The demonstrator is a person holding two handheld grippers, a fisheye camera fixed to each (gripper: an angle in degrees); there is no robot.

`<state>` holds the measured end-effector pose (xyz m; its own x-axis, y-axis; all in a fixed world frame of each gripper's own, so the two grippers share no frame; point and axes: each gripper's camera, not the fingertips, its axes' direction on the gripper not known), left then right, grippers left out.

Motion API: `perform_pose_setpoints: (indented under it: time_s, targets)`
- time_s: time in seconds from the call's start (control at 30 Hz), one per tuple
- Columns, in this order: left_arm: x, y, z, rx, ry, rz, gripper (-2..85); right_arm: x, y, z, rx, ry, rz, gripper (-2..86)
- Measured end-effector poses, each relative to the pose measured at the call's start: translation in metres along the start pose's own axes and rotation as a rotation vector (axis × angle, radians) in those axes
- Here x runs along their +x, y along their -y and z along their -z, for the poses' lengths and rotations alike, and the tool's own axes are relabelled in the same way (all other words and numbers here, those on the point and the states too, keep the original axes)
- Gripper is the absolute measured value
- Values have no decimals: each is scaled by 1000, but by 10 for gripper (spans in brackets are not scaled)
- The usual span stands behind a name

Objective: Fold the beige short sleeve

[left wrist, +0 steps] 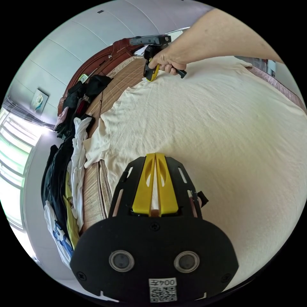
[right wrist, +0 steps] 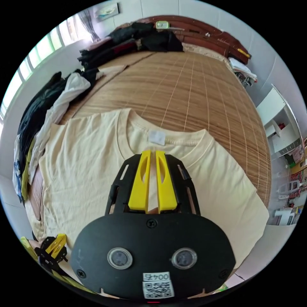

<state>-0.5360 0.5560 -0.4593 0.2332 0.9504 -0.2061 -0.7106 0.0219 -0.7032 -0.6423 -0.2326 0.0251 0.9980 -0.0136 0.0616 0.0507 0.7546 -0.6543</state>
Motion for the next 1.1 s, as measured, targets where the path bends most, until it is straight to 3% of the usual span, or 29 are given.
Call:
perform_pose_setpoints:
  time_s: [0.13,0.27,0.5,0.8,1.1]
  targets:
    - [-8,-1,1,-1,-28,12,3,-5,-6,38,107,22,-13,44]
    - [-14,-2,2,0,-32,14,2,-34,-15,15,-45,-37,110,59]
    - [-24,-4,5,-1,-33,14,3,-65,-61,89,76,-37,132,73]
    - [-37,-9,9,-2,-15,6,3,-47,-229,144,-81,-106,45,82]
    - [-51,-18,13,-1,32,-11,4,48,-416,248,-138,-123,-172,69]
